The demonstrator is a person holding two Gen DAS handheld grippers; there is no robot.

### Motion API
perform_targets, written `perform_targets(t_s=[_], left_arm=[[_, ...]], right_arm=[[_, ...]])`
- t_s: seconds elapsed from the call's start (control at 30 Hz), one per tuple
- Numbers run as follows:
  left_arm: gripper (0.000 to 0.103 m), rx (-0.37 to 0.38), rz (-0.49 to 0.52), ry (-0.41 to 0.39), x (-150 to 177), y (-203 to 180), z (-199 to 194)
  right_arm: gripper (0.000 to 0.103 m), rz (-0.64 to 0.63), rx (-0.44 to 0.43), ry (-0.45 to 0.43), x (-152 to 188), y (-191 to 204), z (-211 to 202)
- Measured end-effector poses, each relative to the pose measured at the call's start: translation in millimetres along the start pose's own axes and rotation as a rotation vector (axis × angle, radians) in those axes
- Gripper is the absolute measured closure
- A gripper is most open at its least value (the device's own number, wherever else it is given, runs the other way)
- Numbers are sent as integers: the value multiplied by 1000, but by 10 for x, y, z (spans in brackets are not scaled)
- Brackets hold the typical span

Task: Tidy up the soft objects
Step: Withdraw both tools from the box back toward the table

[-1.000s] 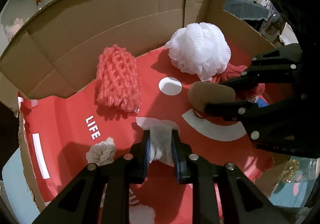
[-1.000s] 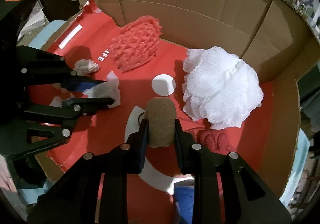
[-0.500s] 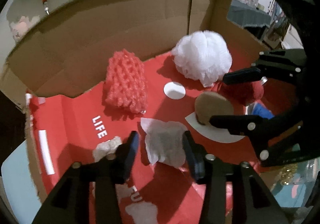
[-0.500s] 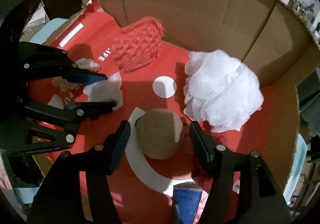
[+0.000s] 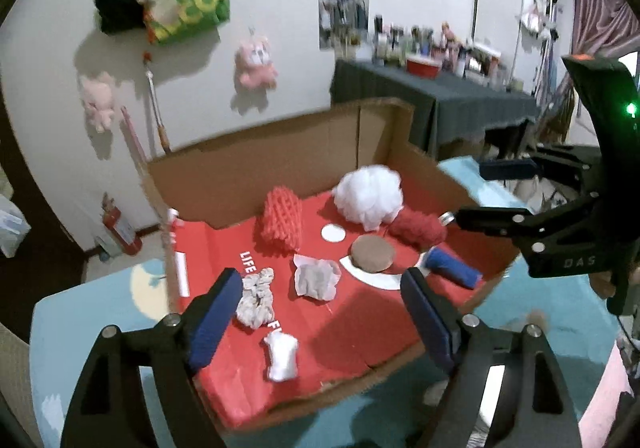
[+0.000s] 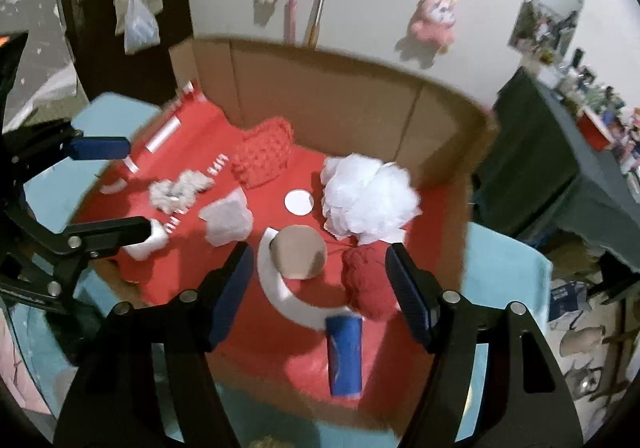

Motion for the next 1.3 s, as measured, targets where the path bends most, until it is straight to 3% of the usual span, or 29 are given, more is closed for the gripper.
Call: perform_targets(t_s=[0.4,0.77,1.03,1.3], left_arm=[[12,-67,-23,-187,430,-315,-1155],[10,-69,-35,-277,988,-639,-1728],[8,-45,-34,-307,1425,-824,-1672],[7,-19,-77,-310,1868,-930,-1296]], right_arm=[[31,20,20,-207,691,381,-1177],[26,81,59,-377,1330,611,-1862],[25,110,98,-449,1784,775,-1926],[24,126,190,-463,2284,1062,-1629]])
Point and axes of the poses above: each gripper's, at about its wrist camera, not at the fingertips, and z roughly the way its jaws point, y to its left, x to its underside, the point moved 6 cm from there along z, roughly the way its jaws point, and after that the axes turned 15 degrees about y, right-handed, at the moved point
